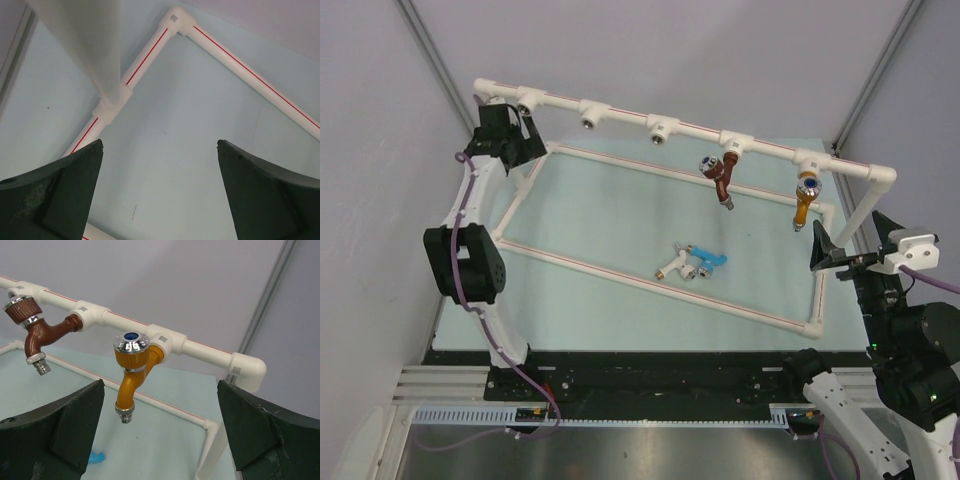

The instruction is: Install the water faucets

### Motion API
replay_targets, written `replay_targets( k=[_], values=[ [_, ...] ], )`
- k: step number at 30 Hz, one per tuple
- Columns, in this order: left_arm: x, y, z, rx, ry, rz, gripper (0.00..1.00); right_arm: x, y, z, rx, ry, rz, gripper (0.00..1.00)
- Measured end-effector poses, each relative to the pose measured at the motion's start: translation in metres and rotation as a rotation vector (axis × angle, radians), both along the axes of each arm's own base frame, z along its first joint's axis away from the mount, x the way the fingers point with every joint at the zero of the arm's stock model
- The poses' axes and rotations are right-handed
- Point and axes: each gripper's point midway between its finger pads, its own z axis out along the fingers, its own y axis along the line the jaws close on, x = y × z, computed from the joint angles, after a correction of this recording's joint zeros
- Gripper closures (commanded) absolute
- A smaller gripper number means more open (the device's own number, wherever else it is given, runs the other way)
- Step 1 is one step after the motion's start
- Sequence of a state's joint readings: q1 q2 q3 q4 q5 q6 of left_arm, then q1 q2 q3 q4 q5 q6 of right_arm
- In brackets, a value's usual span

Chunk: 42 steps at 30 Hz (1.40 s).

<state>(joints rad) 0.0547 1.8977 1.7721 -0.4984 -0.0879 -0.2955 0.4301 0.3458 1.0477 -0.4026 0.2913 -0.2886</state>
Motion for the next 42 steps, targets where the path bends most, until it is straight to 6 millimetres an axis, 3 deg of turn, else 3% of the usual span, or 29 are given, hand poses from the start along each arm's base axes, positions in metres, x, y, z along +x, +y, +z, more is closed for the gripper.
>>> replay_targets(
  k=[5,9,13,16,18,19,21,27,31,36,42],
  values=[
    [-0.012,0.001,0.003,-0.042,0.008,-0.028,0.00,0.009,0.013,-0.005,0.005,0.039,0.046,0.00],
    [-0.058,-0.019,0.019,-0.078,-0.021,-0.080,0.00,0.013,0.014,-0.007,0.021,0.061,0.047,0.00],
    [-0.113,-0.059,0.045,-0.081,-0.107,-0.177,0.00,0.016,0.017,-0.010,0.044,0.099,0.050,0.00],
    [-0.154,-0.111,0.050,-0.095,-0.168,-0.317,0.00,0.019,0.020,-0.019,0.064,0.140,0.059,0.00],
    [-0.177,-0.133,0.038,-0.106,-0.166,-0.380,0.00,0.019,0.021,-0.025,0.077,0.169,0.063,0.00],
    [-0.192,-0.160,0.028,-0.115,-0.154,-0.457,0.00,0.019,0.022,-0.027,0.082,0.177,0.064,0.00],
    [-0.212,-0.189,0.004,-0.121,-0.115,-0.537,0.00,0.019,0.023,-0.030,0.095,0.188,0.069,0.00],
    [-0.248,-0.260,-0.049,-0.064,0.000,-0.736,0.00,0.018,0.027,-0.036,0.105,0.215,0.091,0.00],
    [-0.254,-0.303,-0.072,0.024,0.043,-0.860,0.02,0.019,0.031,-0.039,0.100,0.230,0.108,0.00],
    [-0.246,-0.346,-0.099,0.110,0.093,-0.969,0.11,0.020,0.033,-0.041,0.095,0.240,0.116,0.00],
    [-0.229,-0.365,-0.147,0.211,0.197,-1.017,0.25,0.019,0.035,-0.042,0.092,0.246,0.126,0.00]
  ],
)
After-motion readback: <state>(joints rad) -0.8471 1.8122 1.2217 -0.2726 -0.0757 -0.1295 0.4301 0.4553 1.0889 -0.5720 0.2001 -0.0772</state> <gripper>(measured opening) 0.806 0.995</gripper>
